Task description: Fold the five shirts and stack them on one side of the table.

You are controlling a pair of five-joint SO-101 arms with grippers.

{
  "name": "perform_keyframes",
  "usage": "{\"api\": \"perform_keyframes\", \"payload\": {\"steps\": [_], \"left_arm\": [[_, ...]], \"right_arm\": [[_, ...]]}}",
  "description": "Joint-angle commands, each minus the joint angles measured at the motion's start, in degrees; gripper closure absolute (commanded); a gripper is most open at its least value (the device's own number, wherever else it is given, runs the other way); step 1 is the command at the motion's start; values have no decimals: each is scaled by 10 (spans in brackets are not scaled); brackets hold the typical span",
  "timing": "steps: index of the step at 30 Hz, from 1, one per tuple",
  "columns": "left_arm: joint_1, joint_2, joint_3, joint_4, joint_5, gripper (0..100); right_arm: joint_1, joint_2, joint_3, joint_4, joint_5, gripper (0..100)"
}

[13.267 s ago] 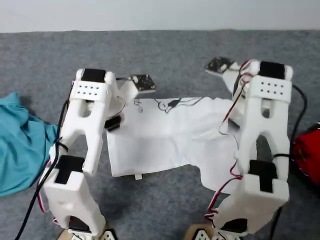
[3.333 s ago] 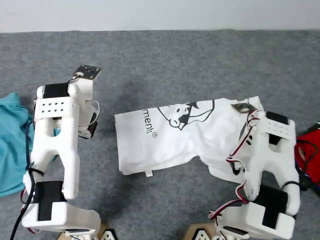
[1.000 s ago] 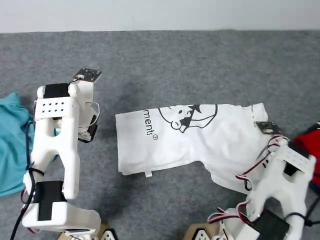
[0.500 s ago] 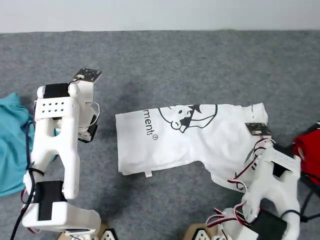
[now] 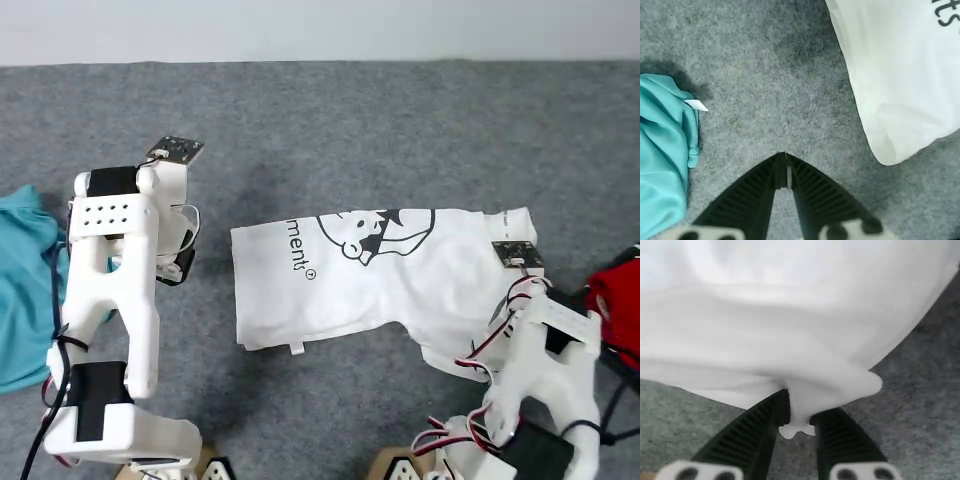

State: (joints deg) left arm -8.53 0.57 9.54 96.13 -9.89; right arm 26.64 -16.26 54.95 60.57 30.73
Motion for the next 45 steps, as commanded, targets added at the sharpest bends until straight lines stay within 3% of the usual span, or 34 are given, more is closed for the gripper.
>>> {"api": "perform_keyframes", "payload": {"steps": [1, 18, 28, 41, 45], "left_arm": [[-1, -23, -24, 5, 4, 996], [-1, -23, -24, 6, 2, 996], [-1, -23, -24, 8, 1, 996], [-2, -23, -22, 10, 1, 996], [-2, -23, -22, 10, 1, 996]], "right_arm": [[-8, -22, -6, -4, 1, 946], [-13, -17, -135, -3, -25, 946], [-117, -11, -183, -4, -74, 945], [-127, 234, -405, 2, -84, 940], [-127, 274, -467, 51, -88, 859]]}}
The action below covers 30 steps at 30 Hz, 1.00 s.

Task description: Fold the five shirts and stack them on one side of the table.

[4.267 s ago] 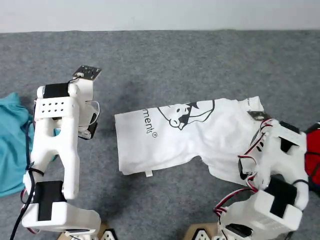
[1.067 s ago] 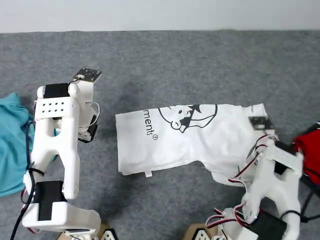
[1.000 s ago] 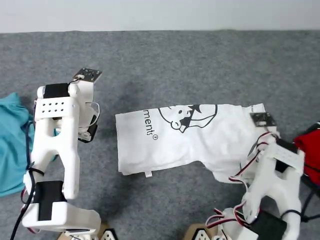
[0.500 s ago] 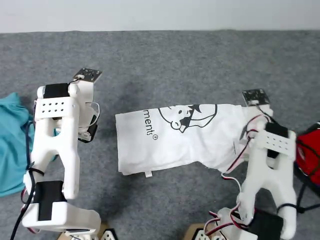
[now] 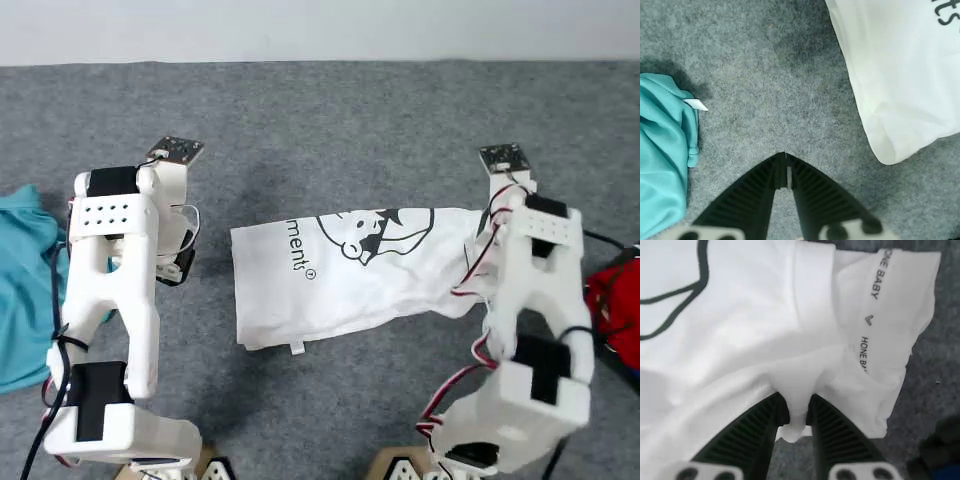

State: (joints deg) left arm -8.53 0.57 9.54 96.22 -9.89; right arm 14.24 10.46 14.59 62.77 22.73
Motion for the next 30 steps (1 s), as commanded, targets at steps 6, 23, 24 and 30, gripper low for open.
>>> {"api": "perform_keyframes", "payload": {"steps": [6, 23, 24, 30], "left_arm": [[-2, -23, -22, 7, 1, 996], [-2, -23, -22, 5, 3, 996], [-2, -23, -22, 6, 3, 996], [-2, -25, -22, 9, 2, 996]], "right_arm": [[-7, 13, -149, 98, -33, 813], [26, 12, -290, 356, 20, 873], [33, 12, -293, 371, 24, 875], [87, 15, -251, 397, 56, 909]]}}
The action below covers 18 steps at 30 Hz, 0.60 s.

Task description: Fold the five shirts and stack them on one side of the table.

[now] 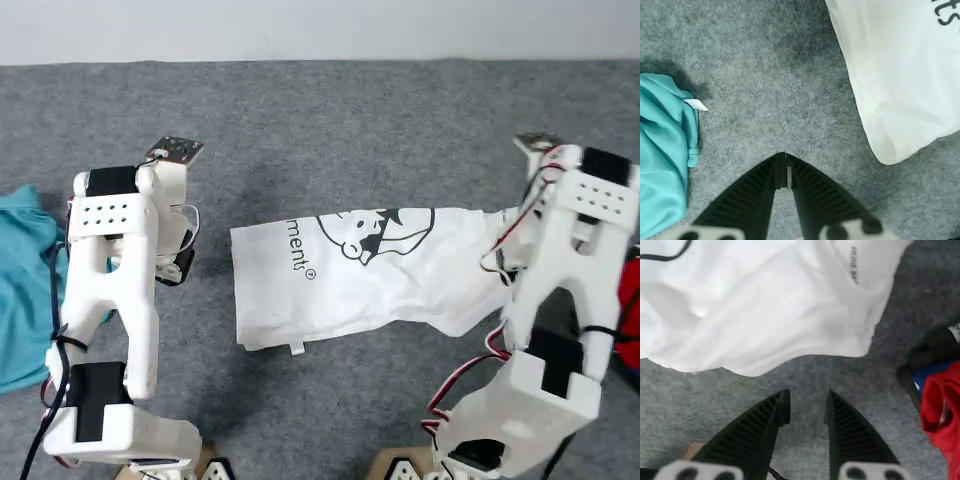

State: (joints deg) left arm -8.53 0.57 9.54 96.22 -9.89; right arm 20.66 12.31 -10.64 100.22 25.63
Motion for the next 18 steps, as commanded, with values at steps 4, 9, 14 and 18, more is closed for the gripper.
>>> {"api": "perform_keyframes", "payload": {"steps": [4, 9, 14, 18], "left_arm": [[-2, -22, -22, 5, 1, 996], [-2, -22, -22, 4, 1, 996], [-2, -22, -22, -8, 1, 996], [11, -22, -22, -6, 1, 996]], "right_arm": [[21, 0, 68, 4, 73, 991], [23, 0, 169, -70, 105, 987], [22, 0, 251, -146, 109, 988], [18, 0, 296, -204, 109, 988]]}}
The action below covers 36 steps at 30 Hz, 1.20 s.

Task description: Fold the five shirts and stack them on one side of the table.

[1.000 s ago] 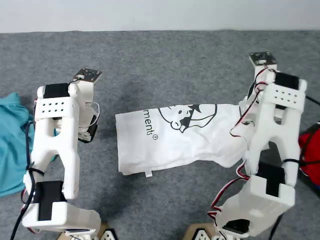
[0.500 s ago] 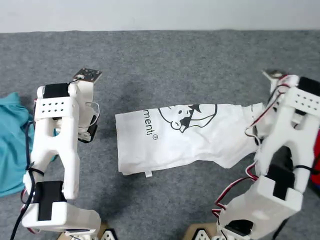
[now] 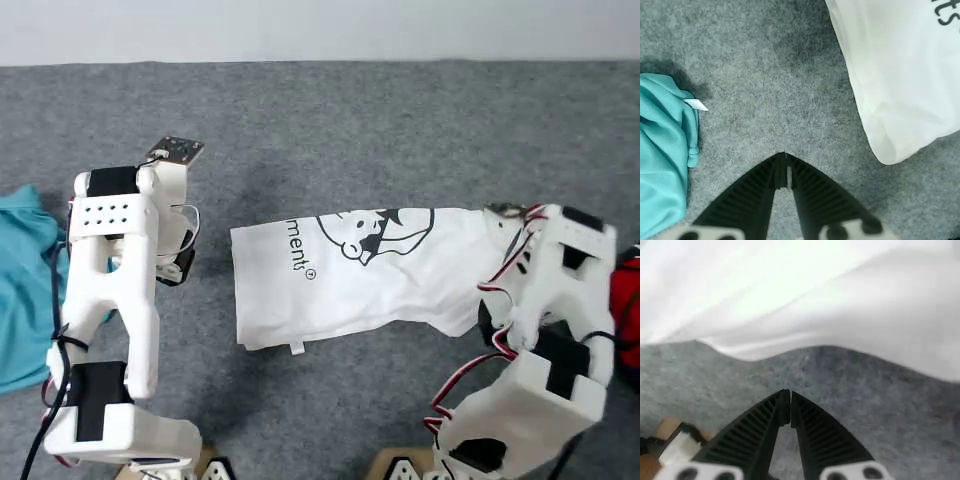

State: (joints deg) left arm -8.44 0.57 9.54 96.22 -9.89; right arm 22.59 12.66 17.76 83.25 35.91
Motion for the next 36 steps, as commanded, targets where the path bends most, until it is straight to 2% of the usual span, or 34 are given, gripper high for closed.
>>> {"api": "perform_keyframes", "payload": {"steps": [1, 9, 15, 22, 36], "left_arm": [[18, -22, -22, -5, 1, 996], [68, -22, -22, -4, 0, 996], [76, -22, -22, -6, 0, 996], [76, -22, -22, -7, -1, 996], [76, -22, -22, -7, -1, 996]], "right_arm": [[-5, -3, 21, -48, 6, 988], [-46, -3, 48, -135, 3, 988], [-79, -8, 47, -166, 3, 988], [-129, -4, -41, -133, -17, 988], [-218, 7, -155, -146, -26, 988]]}}
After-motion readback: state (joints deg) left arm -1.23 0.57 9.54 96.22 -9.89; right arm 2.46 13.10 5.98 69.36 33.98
